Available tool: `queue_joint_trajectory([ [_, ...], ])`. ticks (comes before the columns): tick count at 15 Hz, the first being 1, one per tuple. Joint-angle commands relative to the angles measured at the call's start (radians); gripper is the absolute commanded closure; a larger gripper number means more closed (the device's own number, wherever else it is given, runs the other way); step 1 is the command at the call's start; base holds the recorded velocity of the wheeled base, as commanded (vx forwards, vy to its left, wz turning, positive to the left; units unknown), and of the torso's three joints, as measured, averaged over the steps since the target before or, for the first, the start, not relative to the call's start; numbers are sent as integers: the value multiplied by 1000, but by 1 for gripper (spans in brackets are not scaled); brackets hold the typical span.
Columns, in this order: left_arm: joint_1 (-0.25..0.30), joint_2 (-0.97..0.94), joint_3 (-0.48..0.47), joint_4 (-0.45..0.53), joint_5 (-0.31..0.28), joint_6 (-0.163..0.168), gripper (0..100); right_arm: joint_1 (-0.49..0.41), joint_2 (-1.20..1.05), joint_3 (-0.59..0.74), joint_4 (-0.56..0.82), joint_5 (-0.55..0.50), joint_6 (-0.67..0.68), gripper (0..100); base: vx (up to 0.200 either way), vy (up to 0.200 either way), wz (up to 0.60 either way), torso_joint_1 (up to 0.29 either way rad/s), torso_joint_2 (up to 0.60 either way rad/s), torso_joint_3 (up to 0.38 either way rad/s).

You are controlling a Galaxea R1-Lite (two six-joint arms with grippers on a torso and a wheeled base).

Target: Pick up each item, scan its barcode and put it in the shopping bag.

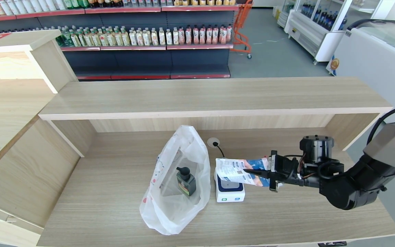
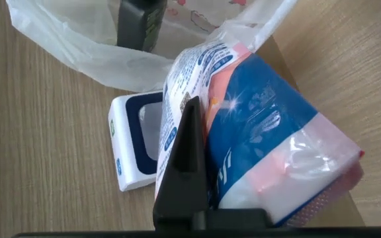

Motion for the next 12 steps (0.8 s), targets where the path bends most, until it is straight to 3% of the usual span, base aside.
queue_joint_trajectory([
  [1, 0, 0, 0, 0, 0, -1, 0, 1, -78, 4, 0, -12, 131, 100, 0, 0, 0, 0, 0, 0],
  [2, 0, 0, 0, 0, 0, -1, 0, -2, -133, 12, 0, -41, 254, 100, 0, 0, 0, 0, 0, 0],
  [5, 0, 0, 0, 0, 0, -1, 0, 7, -343, 31, 26, -274, 751, 100, 0, 0, 0, 0, 0, 0],
  [6, 0, 0, 0, 0, 0, -1, 0, 18, -379, 29, 69, -353, 854, 100, 0, 0, 0, 0, 0, 0],
  [8, 0, 0, 0, 0, 0, -1, 0, 21, -380, 31, 112, -429, 966, 100, 0, 0, 0, 0, 0, 0],
  [12, 0, 0, 0, 0, 0, -1, 0, 115, -273, -19, 112, -462, 1161, 100, 0, 0, 0, 0, 0, 0],
])
